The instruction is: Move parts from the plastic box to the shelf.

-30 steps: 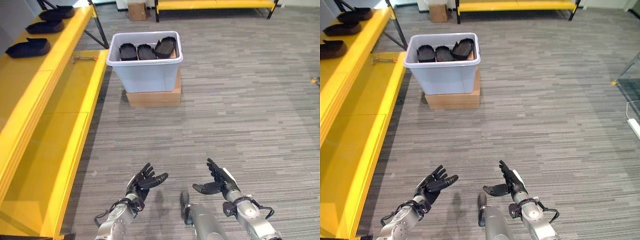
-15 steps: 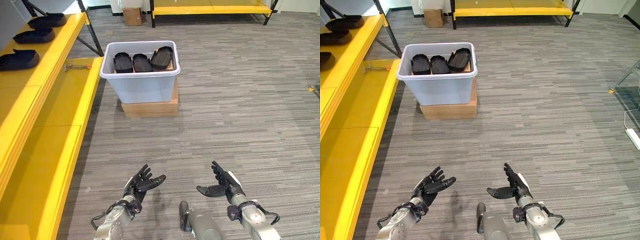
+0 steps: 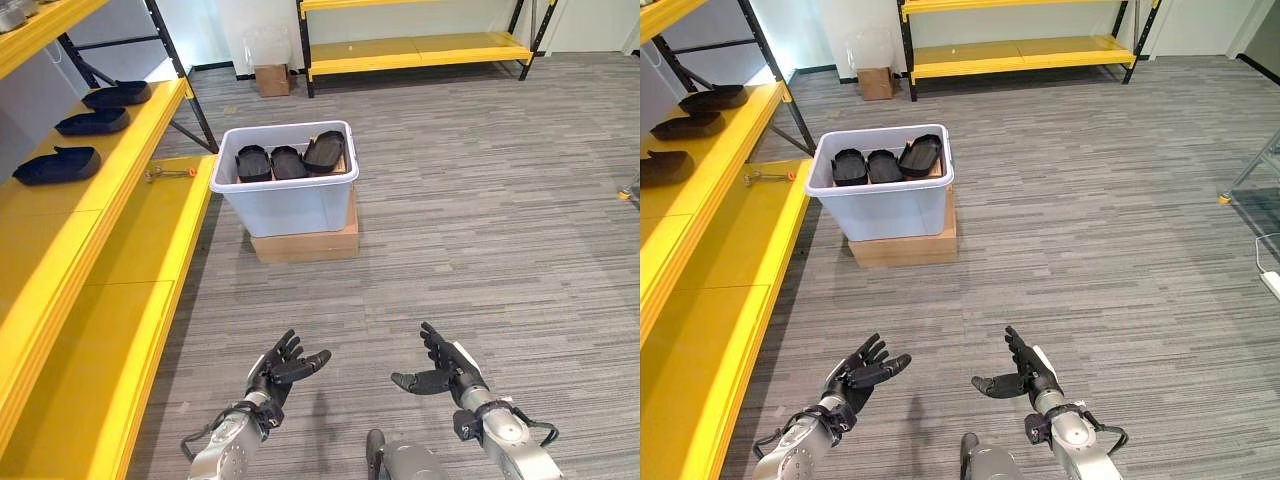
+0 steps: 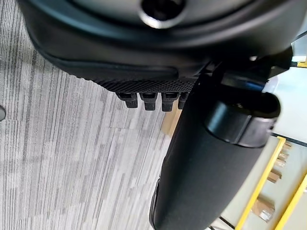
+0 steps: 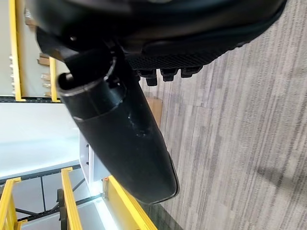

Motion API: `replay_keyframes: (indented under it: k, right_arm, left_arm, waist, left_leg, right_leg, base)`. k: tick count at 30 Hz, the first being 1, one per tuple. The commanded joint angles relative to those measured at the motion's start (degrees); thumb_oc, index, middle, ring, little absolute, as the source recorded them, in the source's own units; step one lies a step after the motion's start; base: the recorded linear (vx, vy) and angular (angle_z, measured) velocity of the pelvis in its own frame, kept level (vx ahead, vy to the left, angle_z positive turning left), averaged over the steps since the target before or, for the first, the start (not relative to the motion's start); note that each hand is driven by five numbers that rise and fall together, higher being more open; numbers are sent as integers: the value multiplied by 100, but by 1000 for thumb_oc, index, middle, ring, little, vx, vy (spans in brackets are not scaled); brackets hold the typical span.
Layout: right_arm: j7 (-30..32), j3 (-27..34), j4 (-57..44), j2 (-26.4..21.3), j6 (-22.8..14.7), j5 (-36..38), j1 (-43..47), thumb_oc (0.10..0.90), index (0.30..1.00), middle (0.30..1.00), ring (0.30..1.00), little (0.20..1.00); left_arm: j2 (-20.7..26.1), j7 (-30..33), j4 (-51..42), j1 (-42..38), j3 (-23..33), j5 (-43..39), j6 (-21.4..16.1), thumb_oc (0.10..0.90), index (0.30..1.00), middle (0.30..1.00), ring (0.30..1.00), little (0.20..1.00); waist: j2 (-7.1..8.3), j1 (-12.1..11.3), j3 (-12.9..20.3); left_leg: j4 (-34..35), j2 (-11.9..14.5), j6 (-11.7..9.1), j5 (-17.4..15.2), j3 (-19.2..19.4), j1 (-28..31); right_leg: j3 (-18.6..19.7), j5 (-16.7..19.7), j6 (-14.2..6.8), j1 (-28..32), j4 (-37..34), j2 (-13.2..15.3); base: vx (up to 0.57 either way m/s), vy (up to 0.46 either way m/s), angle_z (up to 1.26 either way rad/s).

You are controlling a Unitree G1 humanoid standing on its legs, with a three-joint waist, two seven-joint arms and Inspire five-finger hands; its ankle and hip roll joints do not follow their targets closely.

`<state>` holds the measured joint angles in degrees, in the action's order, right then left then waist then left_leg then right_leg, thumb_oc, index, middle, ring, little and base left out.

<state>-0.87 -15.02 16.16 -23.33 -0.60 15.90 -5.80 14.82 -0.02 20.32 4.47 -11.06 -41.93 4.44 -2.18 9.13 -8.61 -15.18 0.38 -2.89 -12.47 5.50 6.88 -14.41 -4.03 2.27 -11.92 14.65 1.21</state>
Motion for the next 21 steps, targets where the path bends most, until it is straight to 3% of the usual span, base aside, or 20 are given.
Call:
replay_keyframes:
  k: [1,3,4,7,8,10,11,13,14,17,21]
  right_arm:
    - [-6,-189,-258,-41,-439,92,230,900,1000,1000,1000,1000]
    - [-44,-192,-203,-41,-486,125,263,900,1000,1000,1000,1000]
    - [-165,-184,-138,-9,-529,78,340,900,1000,1000,1000,1000]
    - [-243,-205,-137,10,-490,-11,415,900,1000,1000,1000,1000]
    - [-292,-247,-168,-29,-424,-83,432,900,1000,1000,1000,1000]
    - [-314,-266,-145,-47,-426,-82,424,900,1000,1000,1000,1000]
    - [-366,-301,-116,-92,-417,-46,395,900,1000,1000,1000,1000]
    - [-370,-305,-113,-97,-416,-39,389,900,1000,1000,1000,1000]
    - [-553,-373,-23,-129,-412,-47,463,900,1000,1000,1000,1000]
    - [-647,-424,-7,-149,-407,-25,523,900,1000,1000,1000,1000]
    - [-808,-532,-39,-151,-385,-19,531,900,1000,1000,1000,1000]
  left_arm:
    - [75,83,-358,-194,1,-60,-681,900,1000,1000,1000,1000]
    - [64,126,-370,-203,24,-29,-670,900,1000,1000,1000,1000]
    - [70,209,-352,-208,75,33,-693,900,1000,1000,1000,1000]
    - [98,223,-299,-196,148,-101,-793,900,1000,1000,1000,1000]
    - [105,121,-265,-200,222,-313,-913,900,1000,1000,1000,1000]
    - [87,64,-222,-191,249,-348,-988,900,1000,1000,1000,1000]
    - [78,-73,-244,-138,296,-364,-1129,900,1000,1000,1000,1000]
    - [79,-76,-260,-127,301,-348,-1138,900,1000,1000,1000,1000]
    - [45,-38,-320,-48,422,-305,-1192,900,1000,1000,1000,1000]
    - [39,7,-260,-72,465,-332,-1233,900,1000,1000,1000,1000]
    - [-3,-118,-54,-266,436,-223,-1287,900,1000,1000,1000,1000]
  waist:
    - [258,-140,98]
    - [313,-202,21]
    - [379,-290,-87]
    - [417,-349,-174]
    - [392,-417,-227]
    - [368,-454,-247]
    - [333,-535,-287]
    - [334,-545,-297]
    - [412,-691,-349]
    - [394,-695,-365]
    - [222,-573,-397]
  left_leg:
    - [-2086,-1,-79,1507,522,-613]
    - [-2254,125,3,1379,627,-936]
    - [-1692,267,186,1151,821,-1180]
    - [-971,348,224,1216,1005,-1349]
    - [-165,443,93,1559,997,-1557]
    - [285,516,13,1768,931,-1603]
    - [1010,699,-131,2100,724,-1636]
    - [1090,718,-146,2141,691,-1628]
    - [1612,1012,-198,2097,294,-1776]
    - [1705,1081,-227,2108,344,-1694]
    - [1673,1235,-308,2160,566,-1408]
  right_leg:
    - [188,414,-69,775,-1339,-22]
    - [249,386,-73,909,-1354,9]
    - [387,359,-146,1132,-1363,58]
    - [550,329,-212,1340,-1390,83]
    - [648,332,-245,1545,-1498,55]
    - [704,336,-268,1662,-1571,36]
    - [827,319,-308,1882,-1692,26]
    - [847,316,-313,1914,-1705,27]
    - [1050,238,-385,2065,-1660,196]
    - [1021,156,-394,2094,-1603,213]
    - [790,-87,-346,2035,-1227,187]
  base:
    - [-12,-141,-4]
    - [8,-28,-17]
    - [33,55,-46]
    - [59,114,-30]
    - [96,156,-32]
    - [140,153,-14]
    - [165,141,-12]
    - [179,140,-28]
    - [218,167,-46]
    - [167,151,-55]
    - [181,174,-22]
